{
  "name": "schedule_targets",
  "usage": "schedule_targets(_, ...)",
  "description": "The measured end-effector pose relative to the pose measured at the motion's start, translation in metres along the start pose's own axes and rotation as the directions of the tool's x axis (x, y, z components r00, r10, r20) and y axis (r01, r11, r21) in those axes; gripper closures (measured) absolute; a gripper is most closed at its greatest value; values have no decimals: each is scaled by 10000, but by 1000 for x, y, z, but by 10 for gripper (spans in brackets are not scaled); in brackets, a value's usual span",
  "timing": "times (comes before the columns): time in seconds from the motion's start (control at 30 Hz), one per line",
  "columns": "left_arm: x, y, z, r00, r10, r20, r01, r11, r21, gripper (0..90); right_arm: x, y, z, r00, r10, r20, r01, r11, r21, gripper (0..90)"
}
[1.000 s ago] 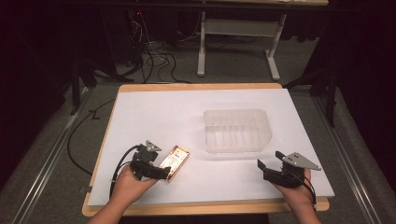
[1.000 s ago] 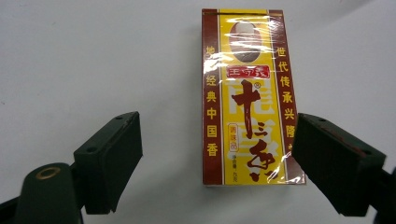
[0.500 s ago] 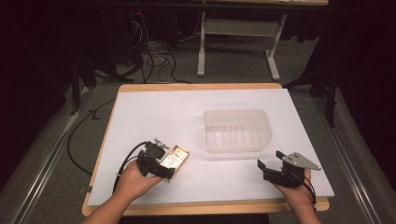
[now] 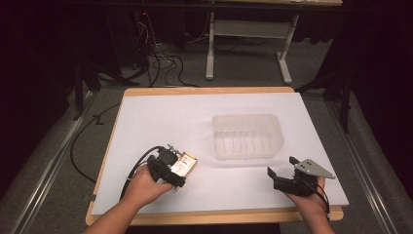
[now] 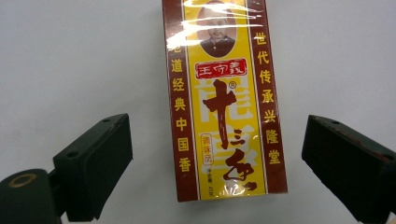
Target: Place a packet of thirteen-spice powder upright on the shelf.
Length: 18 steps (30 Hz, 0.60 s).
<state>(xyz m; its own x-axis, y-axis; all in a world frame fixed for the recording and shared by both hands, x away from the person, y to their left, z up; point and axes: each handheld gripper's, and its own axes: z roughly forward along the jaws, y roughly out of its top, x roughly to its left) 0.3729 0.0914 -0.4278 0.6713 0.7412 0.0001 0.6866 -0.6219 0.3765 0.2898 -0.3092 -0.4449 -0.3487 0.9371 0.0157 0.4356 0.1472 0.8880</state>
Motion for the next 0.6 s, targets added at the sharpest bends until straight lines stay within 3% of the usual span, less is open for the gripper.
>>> schedule_targets(0.13,-2,3,5,9997,177,137,-182,9990,400,92,0,0,0,10000,-19,-26,19,10000,77,95)
schedule_targets(0.3,-1,6,13,9993,124,344,-154,9961,866,91,1,0,0,9999,-129,-9,129,9999,69,100)
schedule_targets(0.6,4,9,22,9993,37,377,-84,9921,1251,116,1,0,2,9999,-149,-30,149,9998,93,105)
